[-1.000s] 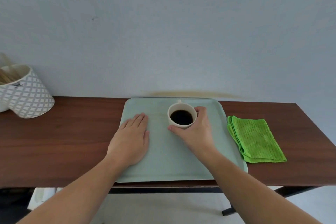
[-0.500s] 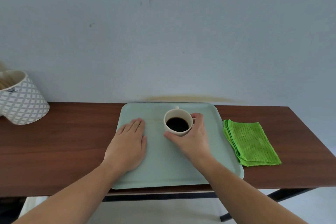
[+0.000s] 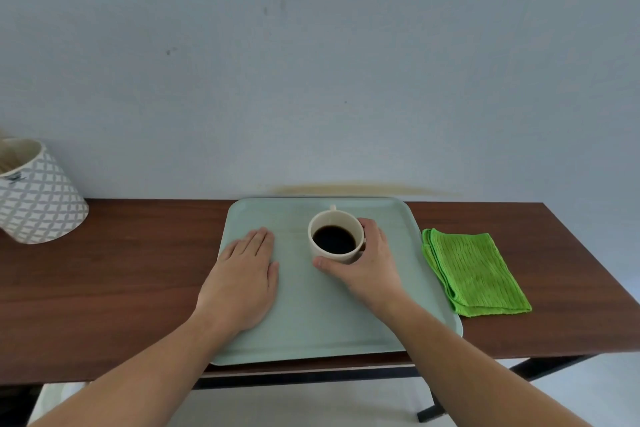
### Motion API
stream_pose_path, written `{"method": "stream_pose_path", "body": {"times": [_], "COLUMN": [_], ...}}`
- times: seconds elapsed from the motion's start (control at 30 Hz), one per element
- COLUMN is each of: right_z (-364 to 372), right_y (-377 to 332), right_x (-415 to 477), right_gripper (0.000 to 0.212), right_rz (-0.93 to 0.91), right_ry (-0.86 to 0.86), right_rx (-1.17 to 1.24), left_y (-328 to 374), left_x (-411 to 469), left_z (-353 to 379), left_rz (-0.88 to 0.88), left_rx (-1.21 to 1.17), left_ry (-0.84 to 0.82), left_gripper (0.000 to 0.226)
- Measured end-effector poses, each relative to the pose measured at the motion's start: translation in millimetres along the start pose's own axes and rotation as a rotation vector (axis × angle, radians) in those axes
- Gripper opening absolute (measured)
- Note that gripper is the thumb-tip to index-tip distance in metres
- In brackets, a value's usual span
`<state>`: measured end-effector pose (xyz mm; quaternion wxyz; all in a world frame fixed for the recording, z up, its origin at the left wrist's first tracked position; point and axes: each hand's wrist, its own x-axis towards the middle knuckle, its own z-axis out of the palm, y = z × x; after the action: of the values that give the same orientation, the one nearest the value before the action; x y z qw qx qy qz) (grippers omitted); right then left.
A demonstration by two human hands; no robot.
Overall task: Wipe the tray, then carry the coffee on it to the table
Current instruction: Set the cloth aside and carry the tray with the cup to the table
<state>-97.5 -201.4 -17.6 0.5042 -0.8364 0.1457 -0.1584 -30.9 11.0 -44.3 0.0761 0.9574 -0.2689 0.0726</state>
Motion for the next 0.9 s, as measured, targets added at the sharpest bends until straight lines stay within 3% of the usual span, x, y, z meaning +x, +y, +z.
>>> {"method": "stream_pose_path", "body": {"times": [0.53,0.67,0.8,0.9], "right_z": [-41,-45,-47,-50], "right_y": [2,10,12,19], "right_x": [48,55,42,23], "right_gripper": [0.088,0.106,0.11,0.106], "right_rz": [-0.027,0.013,0.013,-0.071], "right_ry": [-0.636,-0.64,-0.618,-0.491], "right_rx": [0.047,0.025,0.024,-0.146], "left_y": [1,1,-1,-3], "left_x": [0,-1,-2,-4], "left_z": [-3,-4,-2,-3], "left_rz": [0.007,0.014,0.02,0.029], "left_rx": [0.036,0.034,0.028,0.01], "left_ry": [-0.017,-0.019,-0.014,-0.021], "left_gripper": [0.06,0.06,0.06,0.061]}}
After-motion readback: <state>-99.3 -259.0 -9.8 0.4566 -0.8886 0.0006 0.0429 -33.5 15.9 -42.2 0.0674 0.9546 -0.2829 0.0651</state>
